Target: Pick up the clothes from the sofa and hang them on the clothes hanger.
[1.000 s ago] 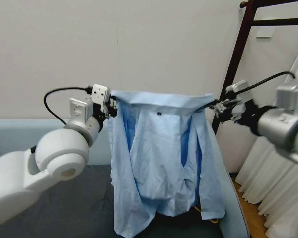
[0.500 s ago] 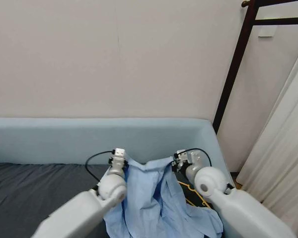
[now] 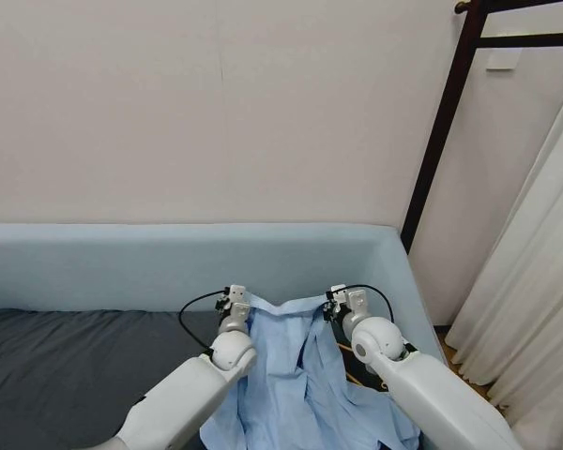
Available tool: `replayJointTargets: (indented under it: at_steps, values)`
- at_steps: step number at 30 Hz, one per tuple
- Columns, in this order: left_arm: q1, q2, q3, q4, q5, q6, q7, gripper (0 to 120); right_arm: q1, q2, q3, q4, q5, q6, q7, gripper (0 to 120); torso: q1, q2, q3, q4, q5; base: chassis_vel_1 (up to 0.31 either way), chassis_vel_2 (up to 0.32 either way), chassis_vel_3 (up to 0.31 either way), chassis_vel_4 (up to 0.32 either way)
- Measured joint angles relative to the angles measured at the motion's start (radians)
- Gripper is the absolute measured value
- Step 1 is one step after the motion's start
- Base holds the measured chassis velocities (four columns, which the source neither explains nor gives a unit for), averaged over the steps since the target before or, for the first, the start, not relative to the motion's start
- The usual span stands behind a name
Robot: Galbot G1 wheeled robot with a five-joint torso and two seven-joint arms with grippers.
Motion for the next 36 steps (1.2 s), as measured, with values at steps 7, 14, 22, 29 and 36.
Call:
replayJointTargets:
  at_steps: [7,14,22,29,36]
  values:
    - [0.045,0.003,-0.02,-0.004,0.015,-0.027,0.043,0,0.005,0.075,0.004,-0.134,-0.064,0.055,-0.026,0,0.0,0.0,0.0,-0.0005,-0.0001,0.0,0.0,0.0,0.0]
    - [0.064,-0.017,-0.02,0.032,0.026,-0.03,0.055,0,-0.011,0.074,0.002,-0.173,-0.108,0.076,-0.067,5,0.0,0.0,0.0,-0.0004,0.0001,0.0,0.0,0.0,0.0]
    - [0.031,-0.032,0.013,0.057,0.024,-0.03,0.061,0,-0.055,-0.038,-0.052,-0.106,-0.181,0.08,-0.165,40,0.0,0.0,0.0,-0.0006,0.0004,0.0,0.0,0.0,0.0]
    - [0.022,-0.041,0.044,0.062,0.023,-0.026,0.061,0,-0.146,-0.137,0.02,-0.029,-0.192,0.045,-0.309,62,0.0,0.0,0.0,-0.0006,0.0003,0.0,0.0,0.0,0.0]
    - [0.016,-0.047,0.053,0.072,0.024,-0.026,0.058,0,-0.186,-0.189,0.072,-0.066,-0.222,0.059,-0.381,88,0.0,0.0,0.0,-0.0003,0.0003,0.0,0.0,0.0,0.0]
